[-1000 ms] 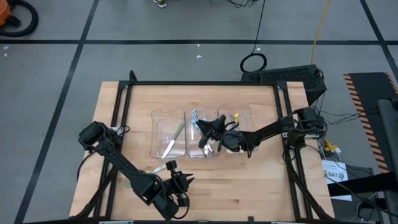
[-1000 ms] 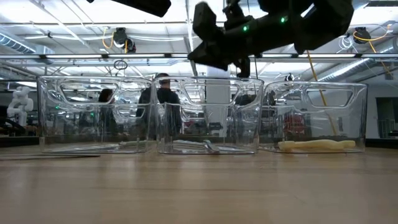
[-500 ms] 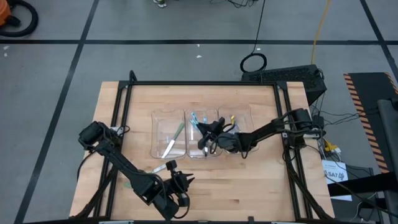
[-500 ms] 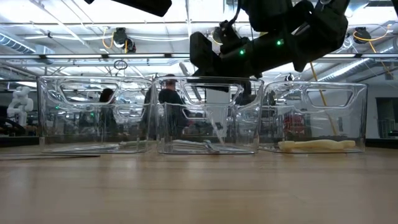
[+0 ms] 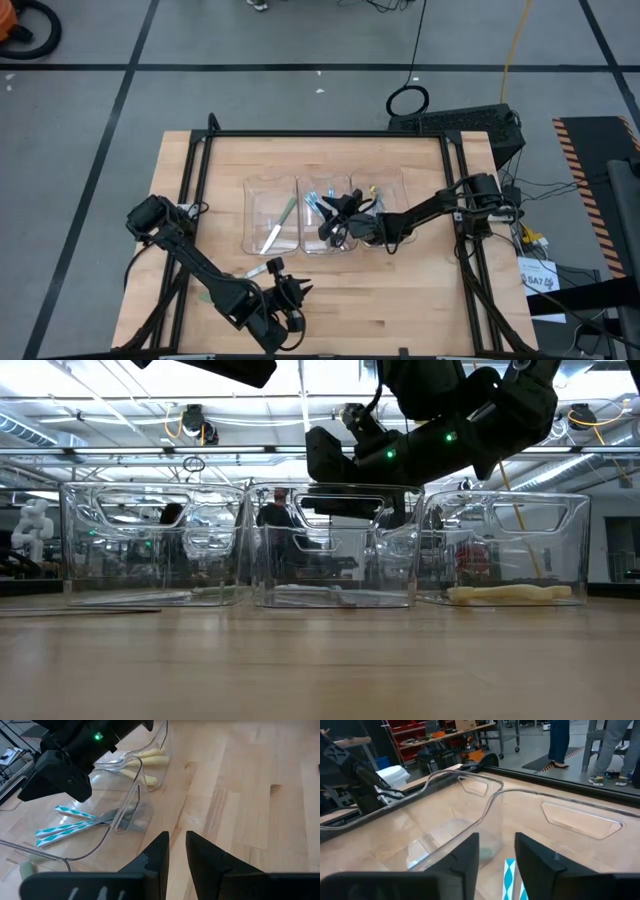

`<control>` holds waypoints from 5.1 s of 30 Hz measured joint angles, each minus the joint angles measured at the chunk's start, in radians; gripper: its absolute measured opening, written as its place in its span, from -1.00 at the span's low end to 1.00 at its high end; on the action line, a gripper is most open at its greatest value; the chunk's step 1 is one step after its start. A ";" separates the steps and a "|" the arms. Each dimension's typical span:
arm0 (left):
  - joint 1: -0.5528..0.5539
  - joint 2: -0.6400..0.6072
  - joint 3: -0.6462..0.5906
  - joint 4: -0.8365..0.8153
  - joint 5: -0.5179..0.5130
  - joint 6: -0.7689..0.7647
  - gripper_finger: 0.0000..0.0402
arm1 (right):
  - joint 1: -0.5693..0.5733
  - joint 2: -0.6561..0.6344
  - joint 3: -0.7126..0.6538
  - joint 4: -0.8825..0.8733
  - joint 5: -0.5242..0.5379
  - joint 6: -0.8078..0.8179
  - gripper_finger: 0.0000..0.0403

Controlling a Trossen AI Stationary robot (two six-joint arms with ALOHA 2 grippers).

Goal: Sort silverware by color (type)
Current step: Put the blue knife into the middle transparent bin, then put the bottom green knife into the left transparent bin

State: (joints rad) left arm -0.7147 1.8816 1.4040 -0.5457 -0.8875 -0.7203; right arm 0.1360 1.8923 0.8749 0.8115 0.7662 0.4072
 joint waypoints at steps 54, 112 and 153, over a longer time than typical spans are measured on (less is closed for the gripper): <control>-0.370 0.000 -0.002 -0.508 0.532 -0.520 -0.33 | 0.826 0.101 0.000 0.097 0.045 -0.144 -0.23; -0.372 0.019 -0.259 -0.334 0.625 -0.321 -0.21 | 0.749 0.101 0.000 0.073 0.040 -0.244 -0.23; -0.357 0.012 -0.220 -0.434 0.591 -0.361 -0.33 | 0.756 0.100 0.001 0.058 -0.065 -0.183 -0.23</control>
State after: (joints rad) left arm -1.0720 1.8932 1.1837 -0.9800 -0.2964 -1.0813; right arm 0.8921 1.9926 0.8757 0.8692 0.7013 0.2241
